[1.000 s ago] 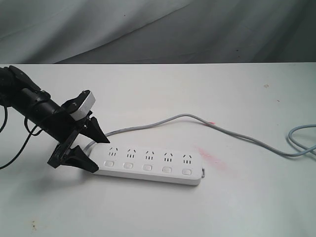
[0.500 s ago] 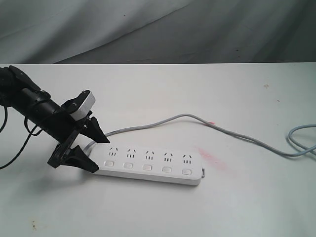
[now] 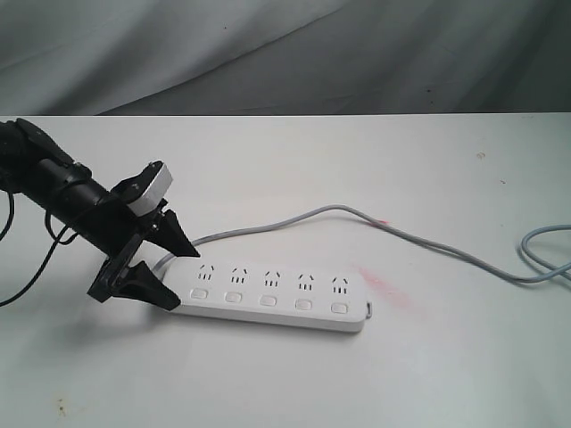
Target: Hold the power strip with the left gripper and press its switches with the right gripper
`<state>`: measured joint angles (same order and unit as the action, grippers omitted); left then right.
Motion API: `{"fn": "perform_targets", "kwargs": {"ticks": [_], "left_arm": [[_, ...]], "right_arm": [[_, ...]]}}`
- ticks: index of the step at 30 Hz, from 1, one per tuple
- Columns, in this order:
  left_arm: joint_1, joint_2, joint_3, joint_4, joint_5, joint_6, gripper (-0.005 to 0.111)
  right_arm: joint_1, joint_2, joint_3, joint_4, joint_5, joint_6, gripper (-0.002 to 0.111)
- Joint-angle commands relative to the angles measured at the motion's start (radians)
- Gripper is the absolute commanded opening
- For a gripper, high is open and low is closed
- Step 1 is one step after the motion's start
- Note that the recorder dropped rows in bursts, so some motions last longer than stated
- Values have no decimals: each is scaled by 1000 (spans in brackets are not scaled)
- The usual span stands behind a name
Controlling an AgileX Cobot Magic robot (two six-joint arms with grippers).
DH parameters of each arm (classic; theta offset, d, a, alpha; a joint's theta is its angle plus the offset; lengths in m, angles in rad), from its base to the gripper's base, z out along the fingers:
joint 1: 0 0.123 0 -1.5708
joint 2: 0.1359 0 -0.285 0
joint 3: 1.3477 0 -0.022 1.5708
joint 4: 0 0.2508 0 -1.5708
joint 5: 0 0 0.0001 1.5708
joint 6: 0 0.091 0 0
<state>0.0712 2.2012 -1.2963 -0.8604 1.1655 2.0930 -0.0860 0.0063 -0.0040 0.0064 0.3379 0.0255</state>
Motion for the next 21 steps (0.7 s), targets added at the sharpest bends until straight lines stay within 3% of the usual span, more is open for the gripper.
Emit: {"fn": "perform_targets", "kwargs": {"ticks": [1, 5, 7, 11, 12, 21], "left_arm": [[-1, -1, -6, -16, 16, 0, 23], [-1, -1, -6, 20, 16, 0, 30], [-1, -1, -6, 37, 16, 0, 47], [-1, -1, -8, 33, 3, -31, 98], [-1, -1, -12, 29, -6, -61, 105], [-1, -90, -72, 37, -22, -330, 104]], "right_arm": [[-7, -6, 4, -14, 1, -1, 0], [-7, -6, 4, -14, 1, -1, 0], [-7, -6, 4, -14, 1, -1, 0], [-7, -6, 4, -14, 1, -1, 0], [-7, -6, 4, -14, 1, -1, 0], [-7, -6, 4, -14, 1, -1, 0]]}}
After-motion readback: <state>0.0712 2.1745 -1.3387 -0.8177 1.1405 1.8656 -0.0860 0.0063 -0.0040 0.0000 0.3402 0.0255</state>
